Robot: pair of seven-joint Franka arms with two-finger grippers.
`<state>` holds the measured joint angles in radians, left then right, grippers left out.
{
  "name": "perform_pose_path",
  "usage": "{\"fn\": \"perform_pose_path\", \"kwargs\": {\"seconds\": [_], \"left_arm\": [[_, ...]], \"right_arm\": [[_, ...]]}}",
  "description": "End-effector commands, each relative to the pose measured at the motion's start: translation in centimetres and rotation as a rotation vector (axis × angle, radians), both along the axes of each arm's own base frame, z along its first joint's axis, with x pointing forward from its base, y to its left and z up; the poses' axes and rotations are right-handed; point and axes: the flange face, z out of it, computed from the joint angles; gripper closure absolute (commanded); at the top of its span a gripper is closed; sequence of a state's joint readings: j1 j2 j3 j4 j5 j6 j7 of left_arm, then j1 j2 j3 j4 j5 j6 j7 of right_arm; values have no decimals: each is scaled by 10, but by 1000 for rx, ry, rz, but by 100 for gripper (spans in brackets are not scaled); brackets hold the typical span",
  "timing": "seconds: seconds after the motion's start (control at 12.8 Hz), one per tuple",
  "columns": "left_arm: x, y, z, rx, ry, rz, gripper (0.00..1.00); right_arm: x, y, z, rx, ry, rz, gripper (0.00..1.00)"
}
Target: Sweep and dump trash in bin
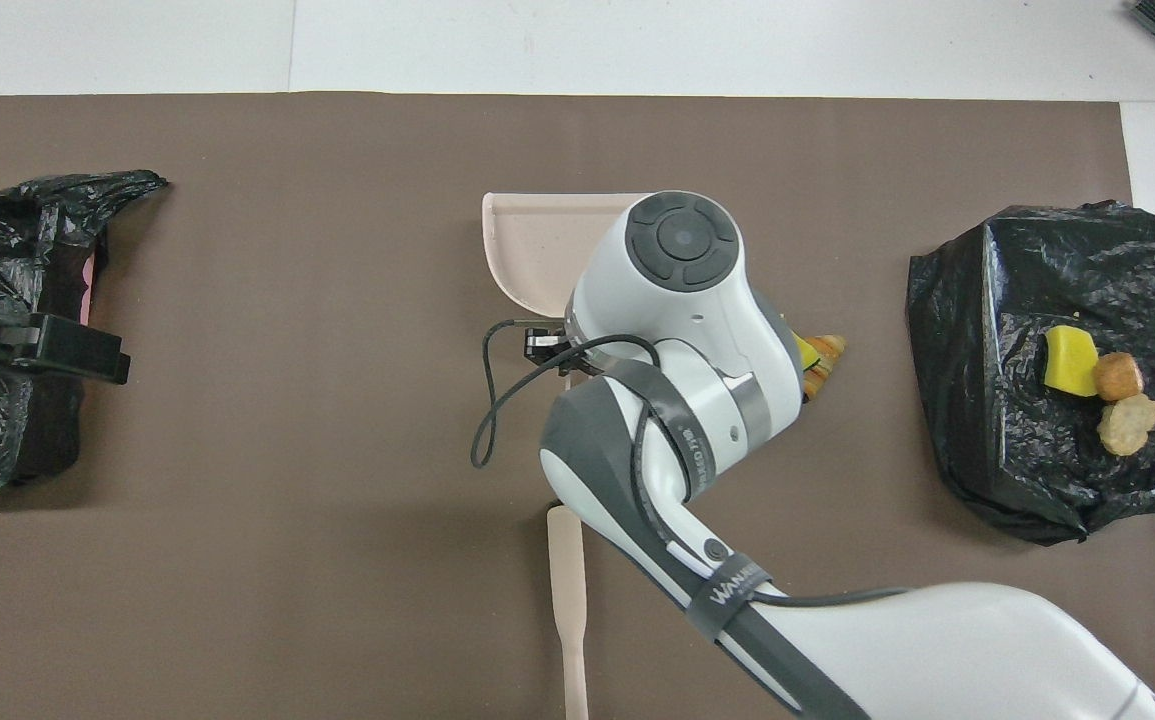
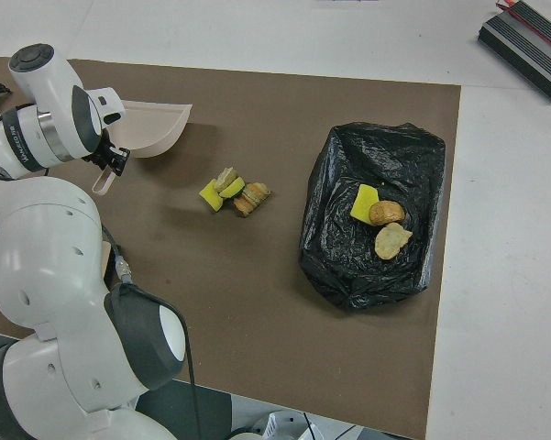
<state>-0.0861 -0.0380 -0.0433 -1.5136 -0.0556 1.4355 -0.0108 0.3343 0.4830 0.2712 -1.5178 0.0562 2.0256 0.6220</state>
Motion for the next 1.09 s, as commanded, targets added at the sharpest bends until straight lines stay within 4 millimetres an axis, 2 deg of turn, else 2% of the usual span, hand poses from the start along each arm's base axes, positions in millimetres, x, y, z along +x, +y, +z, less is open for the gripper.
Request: {"fn": "perform_pose_path", "kwargs": {"seconds": [0.0,0.47,0.62,0.7,0.78,0.94,1.01], "left_arm": [[0,2,5,13,3,4,0],[-3,2,1,12,11,-15,0],[-5,4,1,11,13,-9,0],[-6,0,1,12,13,-12,0],[-7,-1,2,12,12,-6,0],[-6,1,2,12,12,2,0],[-6,3,2,13,14,10,0]], "right_arm": [[19,20,-16,20,-45,-7,100],[25,22,-49,-15,-81,38,100],[24,23,-50,-17,-80,40,100],[23,23,-49,-26,-74,44,73],[23,23,-42,-35,-93,65,1],[19,18,-12,-48,-111,95,0],[10,14,10,-60,-100,98,0]]}}
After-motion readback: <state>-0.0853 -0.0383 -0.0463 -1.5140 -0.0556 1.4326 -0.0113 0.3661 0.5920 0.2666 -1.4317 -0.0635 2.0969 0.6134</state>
